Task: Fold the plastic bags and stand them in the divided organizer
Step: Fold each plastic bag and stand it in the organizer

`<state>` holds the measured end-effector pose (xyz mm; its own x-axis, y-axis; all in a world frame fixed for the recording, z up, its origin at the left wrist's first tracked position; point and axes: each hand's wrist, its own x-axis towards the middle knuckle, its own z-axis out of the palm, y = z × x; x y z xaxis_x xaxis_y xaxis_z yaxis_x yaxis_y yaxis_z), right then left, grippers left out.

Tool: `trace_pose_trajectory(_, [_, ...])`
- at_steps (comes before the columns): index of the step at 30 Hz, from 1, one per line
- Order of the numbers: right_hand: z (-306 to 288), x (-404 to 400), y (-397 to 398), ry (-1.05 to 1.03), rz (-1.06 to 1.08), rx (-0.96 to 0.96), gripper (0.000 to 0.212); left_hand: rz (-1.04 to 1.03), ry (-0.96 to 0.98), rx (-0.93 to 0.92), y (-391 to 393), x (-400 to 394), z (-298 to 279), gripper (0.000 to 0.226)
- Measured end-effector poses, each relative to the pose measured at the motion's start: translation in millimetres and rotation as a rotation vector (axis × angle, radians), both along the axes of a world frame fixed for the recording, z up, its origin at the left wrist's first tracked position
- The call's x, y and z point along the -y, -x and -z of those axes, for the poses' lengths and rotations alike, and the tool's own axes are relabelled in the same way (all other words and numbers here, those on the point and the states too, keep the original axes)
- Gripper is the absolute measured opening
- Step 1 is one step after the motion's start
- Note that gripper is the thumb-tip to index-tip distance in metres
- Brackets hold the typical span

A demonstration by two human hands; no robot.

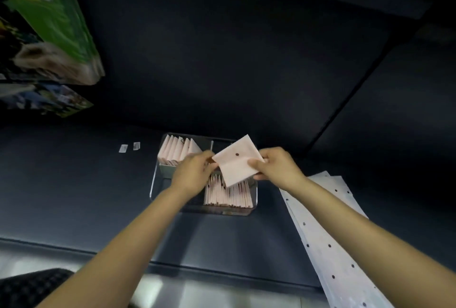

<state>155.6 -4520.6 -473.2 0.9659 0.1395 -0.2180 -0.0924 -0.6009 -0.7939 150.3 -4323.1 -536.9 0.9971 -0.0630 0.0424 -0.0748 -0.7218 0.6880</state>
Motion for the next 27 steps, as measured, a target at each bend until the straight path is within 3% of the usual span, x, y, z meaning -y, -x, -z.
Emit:
trace_pose_trajectory(2, [8,-25,-20,0.025,0.075,0.075,0.015,-0.103,-0.261,0.123,-4,-14,6,0.026])
trace_pose_trajectory(4, [17,-49,-36,0.12,0.091,0.138,0.02,-0.125,-0.395,0.109,-7,-25,15,0.032])
trace_pose_trajectory(11, [48,-103,-68,0.557,0.039,0.175,0.026,-0.135,-0.507,0.065,-20,-34,34,0.033])
trace_pose_trajectory(15, [61,-120,-74,0.64,0.02,0.16,0.024,-0.139,-0.469,0.016,-23,-34,44,0.034])
trace_pose_trajectory(21, [82,-139,-71,0.625,-0.055,0.057,0.02,-0.177,-0.331,0.112,-17,-37,50,0.029])
trace_pose_trajectory(24, [85,-142,-71,0.546,-0.09,-0.029,0.023,-0.242,-0.184,0.133,-13,-37,47,0.032])
trace_pose_trajectory(27, [86,-141,-73,0.446,-0.15,-0.097,0.023,-0.211,-0.181,0.154,-12,-35,46,0.037])
